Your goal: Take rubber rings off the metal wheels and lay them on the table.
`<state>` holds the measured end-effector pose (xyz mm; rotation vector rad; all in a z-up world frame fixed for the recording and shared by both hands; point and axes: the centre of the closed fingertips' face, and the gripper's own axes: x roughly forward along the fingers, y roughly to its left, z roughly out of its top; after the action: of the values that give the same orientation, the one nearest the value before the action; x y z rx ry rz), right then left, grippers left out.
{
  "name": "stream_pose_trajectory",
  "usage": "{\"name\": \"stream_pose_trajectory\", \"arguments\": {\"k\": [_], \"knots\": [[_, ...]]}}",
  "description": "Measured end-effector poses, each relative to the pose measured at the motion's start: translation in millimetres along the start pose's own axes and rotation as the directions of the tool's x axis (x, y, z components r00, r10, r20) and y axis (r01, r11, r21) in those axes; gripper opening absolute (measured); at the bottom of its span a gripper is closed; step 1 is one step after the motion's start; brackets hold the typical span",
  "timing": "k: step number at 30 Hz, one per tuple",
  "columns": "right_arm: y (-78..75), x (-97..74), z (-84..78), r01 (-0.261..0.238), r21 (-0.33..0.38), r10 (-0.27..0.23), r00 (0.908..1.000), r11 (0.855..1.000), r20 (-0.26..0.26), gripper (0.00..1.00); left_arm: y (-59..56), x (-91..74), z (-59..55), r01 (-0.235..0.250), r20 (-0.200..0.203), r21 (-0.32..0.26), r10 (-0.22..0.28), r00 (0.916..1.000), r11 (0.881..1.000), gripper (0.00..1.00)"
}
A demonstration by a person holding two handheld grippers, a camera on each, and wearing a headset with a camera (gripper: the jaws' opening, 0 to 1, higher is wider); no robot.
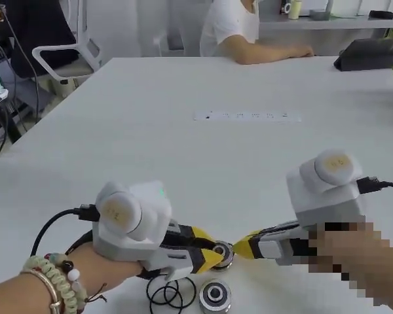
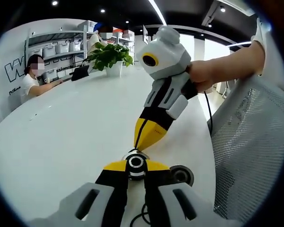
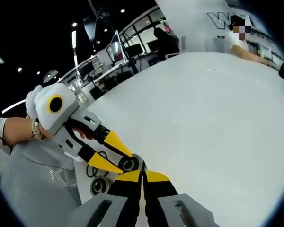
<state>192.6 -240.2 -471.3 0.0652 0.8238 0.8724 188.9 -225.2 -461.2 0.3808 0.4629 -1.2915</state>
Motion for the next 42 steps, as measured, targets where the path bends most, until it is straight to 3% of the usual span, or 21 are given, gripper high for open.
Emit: {"name": "stream_pose_trajectory", "arguments": {"k": [3,6,8,20,26,27,28,29,30,31,34,37,42], "knots": [[3.3,0.1,2.8,-0.005,0.010,0.005,1.0000,1.000,0.000,0.00,-0.1,-0.1,0.0,0.000,0.000,0.001,0.000,1.0000,1.000,0.07],[4.8,1.0,4.4,0.028,-0.099,-0.031,0.9991,0.995,-0.029,0.00,0.3,0.3,0.2,-0.005,-0.009,0.020,0.006,0.9999,1.000,0.07],[6.3,2.1,5.7,0.038,-0.123,-0.043,0.9984,0.992,-0.037,0.00,0.9,0.2,0.1,-0.005,-0.011,0.016,0.006,0.9999,1.000,0.07],[11.4,1.4,7.4,0.023,-0.140,-0.029,0.9986,0.990,-0.044,0.00,0.3,-0.7,-0.5,0.001,-0.008,0.015,-0.001,1.0000,1.000,0.07],[17.6,1.8,10.9,-0.007,-0.115,0.004,0.9996,0.993,-0.027,0.00,0.1,-0.6,-0.1,0.003,-0.006,0.016,-0.003,1.0000,1.000,0.07],[23.5,2.6,13.8,-0.033,-0.114,0.031,0.9994,0.993,-0.016,0.00,0.1,-0.5,-0.1,0.003,-0.005,0.017,-0.003,1.0000,1.000,0.07],[39.2,3.6,27.7,-0.102,-0.096,0.108,0.9924,0.990,0.060,0.00,0.3,-0.3,0.1,0.002,-0.005,0.016,-0.002,1.0000,1.000,0.07],[46.5,2.7,35.4,-0.133,-0.064,0.138,0.9866,0.989,0.087,0.00,0.4,-0.2,0.3,0.002,-0.004,0.016,-0.002,1.0000,1.000,0.07],[35.0,0.7,24.7,-0.052,-0.071,0.053,0.9986,0.996,0.011,0.00,0.6,-0.3,0.3,0.001,-0.003,0.013,-0.001,1.0000,1.000,0.07],[31.5,0.8,24.6,-0.038,-0.177,0.040,0.9992,0.983,0.003,0.00,0.8,-0.2,0.3,0.000,-0.003,0.012,0.000,1.0000,1.000,0.07],[30.3,0.3,24.7,-0.052,-0.101,0.055,0.9982,0.993,0.024,0.00,1.0,-0.3,0.2,-0.002,-0.002,0.011,0.002,1.0000,1.000,0.07],[23.4,-4.1,27.5,-0.026,-0.093,0.030,0.9988,0.995,0.039,0.00,1.0,-0.2,0.3,-0.003,-0.001,0.009,0.003,1.0000,1.000,0.07],[19.7,-1.6,21.1,-0.009,-0.094,0.011,0.9998,0.995,0.017,0.00,1.8,0.5,1.5,-0.009,0.002,-0.019,0.009,1.0000,1.000,0.07]]}}
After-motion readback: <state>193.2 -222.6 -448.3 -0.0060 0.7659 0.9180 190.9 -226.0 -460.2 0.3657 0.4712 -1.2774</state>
